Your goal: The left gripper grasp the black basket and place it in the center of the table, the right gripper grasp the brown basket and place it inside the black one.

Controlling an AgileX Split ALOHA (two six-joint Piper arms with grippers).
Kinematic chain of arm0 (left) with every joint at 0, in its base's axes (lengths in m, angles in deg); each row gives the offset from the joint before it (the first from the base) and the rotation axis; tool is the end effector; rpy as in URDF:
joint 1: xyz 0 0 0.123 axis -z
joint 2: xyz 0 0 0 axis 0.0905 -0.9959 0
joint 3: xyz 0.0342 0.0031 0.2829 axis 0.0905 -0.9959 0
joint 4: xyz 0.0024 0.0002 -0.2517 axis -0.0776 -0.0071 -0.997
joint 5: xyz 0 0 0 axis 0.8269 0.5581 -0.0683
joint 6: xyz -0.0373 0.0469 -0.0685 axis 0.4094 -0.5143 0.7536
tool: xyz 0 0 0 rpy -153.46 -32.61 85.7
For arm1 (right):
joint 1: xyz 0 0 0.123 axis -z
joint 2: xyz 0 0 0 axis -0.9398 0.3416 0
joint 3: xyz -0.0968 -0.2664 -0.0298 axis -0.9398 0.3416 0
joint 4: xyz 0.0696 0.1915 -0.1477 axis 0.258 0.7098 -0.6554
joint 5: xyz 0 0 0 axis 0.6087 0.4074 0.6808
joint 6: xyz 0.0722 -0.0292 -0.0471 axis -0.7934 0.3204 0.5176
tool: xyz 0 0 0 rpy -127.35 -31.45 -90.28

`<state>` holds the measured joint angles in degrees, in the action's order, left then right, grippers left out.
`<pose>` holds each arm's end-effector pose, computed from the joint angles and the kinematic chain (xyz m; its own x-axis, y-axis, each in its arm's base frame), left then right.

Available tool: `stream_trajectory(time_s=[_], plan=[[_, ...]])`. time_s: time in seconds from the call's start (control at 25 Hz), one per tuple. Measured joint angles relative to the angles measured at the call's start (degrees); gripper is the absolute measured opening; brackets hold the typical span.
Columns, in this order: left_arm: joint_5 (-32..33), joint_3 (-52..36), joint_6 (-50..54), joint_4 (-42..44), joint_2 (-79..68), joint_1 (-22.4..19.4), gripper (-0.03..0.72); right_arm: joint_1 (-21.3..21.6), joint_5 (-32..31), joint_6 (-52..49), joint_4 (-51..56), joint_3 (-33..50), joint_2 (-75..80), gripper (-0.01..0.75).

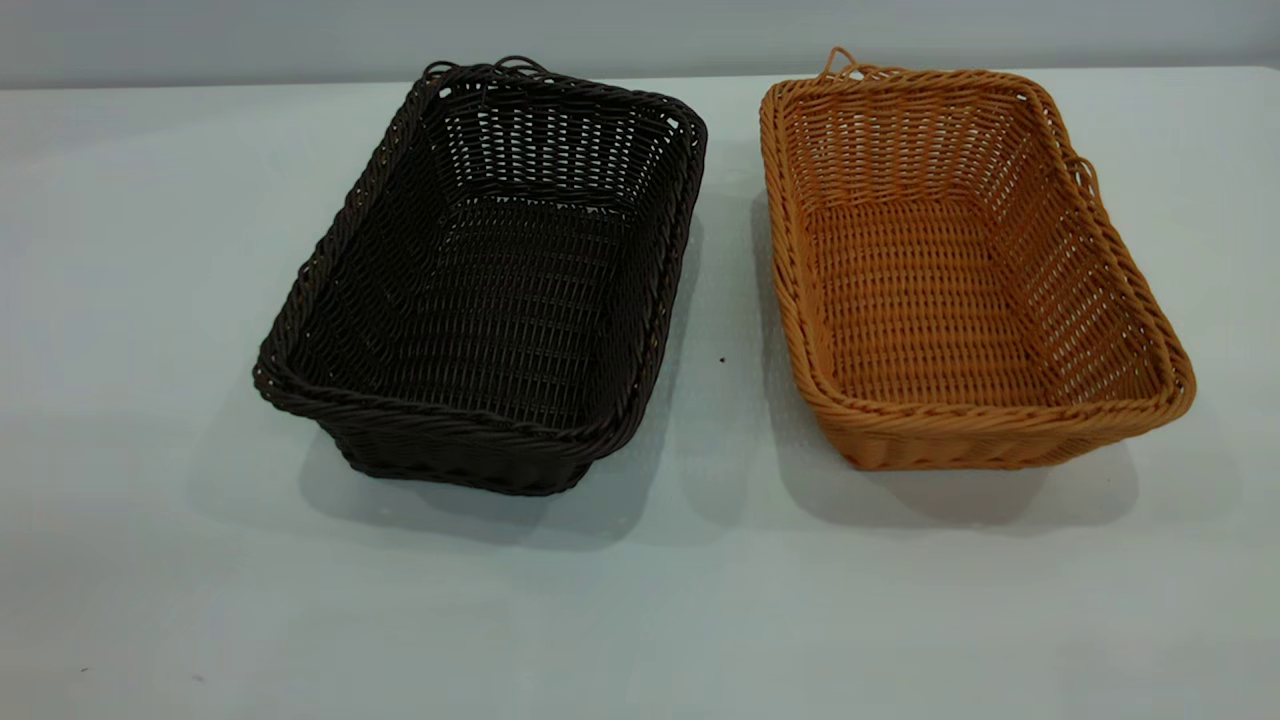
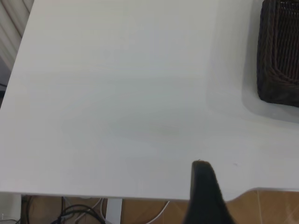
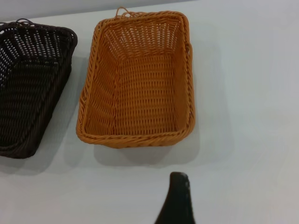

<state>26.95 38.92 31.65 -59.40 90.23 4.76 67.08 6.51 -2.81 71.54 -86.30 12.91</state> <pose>-0.0115 0.0026 0.2699 -0.5144 -0.0375 -0.8567 -0.0500 0.9987 -0.0137 -0.0074 0.0100 0.2618 -0.5472 0.0683 -0.8342 -0.0941 0.9853 0.1424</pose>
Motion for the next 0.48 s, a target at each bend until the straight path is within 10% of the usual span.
stream_trajectory(time_s=[0.48], plan=[[-1.1, 0.0, 0.0, 0.0, 0.0, 0.0, 0.435, 0.0, 0.1, 0.0, 0.1, 0.0, 0.0, 0.563]])
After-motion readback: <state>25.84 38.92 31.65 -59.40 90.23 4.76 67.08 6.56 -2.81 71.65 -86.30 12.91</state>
